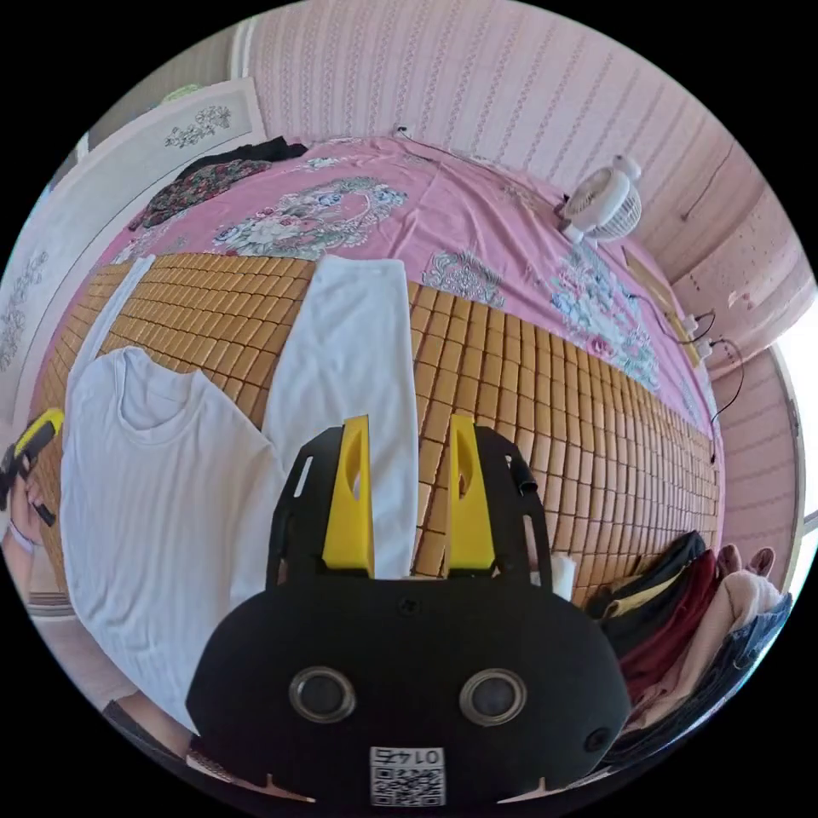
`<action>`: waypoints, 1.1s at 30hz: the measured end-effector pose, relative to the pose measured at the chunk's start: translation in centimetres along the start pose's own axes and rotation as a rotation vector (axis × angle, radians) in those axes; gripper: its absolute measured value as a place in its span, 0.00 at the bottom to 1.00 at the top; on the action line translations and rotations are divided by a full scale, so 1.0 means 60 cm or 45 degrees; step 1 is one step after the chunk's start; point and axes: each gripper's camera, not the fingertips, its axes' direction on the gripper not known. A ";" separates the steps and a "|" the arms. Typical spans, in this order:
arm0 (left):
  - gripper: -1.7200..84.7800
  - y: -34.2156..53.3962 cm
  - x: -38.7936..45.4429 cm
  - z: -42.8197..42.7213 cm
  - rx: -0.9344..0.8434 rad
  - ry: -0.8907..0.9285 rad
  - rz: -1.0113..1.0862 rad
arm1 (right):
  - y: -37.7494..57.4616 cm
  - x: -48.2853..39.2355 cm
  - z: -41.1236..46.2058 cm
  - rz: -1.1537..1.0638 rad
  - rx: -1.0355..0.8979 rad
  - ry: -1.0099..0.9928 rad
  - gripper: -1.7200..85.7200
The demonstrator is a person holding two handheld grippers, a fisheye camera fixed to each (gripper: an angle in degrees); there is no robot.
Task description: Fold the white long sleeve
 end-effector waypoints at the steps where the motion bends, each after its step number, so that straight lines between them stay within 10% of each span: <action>1: 0.01 -0.002 0.039 0.016 -0.044 0.086 0.041 | 0.003 0.020 0.015 0.059 -0.051 -0.087 0.14; 10: 0.01 -0.011 0.259 0.116 -0.289 0.486 0.194 | 0.093 -0.008 -0.033 -0.120 -0.115 -0.033 0.01; 21: 0.01 -0.038 0.363 0.195 -0.465 0.374 0.298 | 0.296 0.115 -0.412 0.370 0.288 -0.539 0.05; 33: 0.01 -0.099 0.437 0.189 -0.358 0.352 0.364 | 0.455 0.103 -0.271 0.414 -0.318 -0.401 0.13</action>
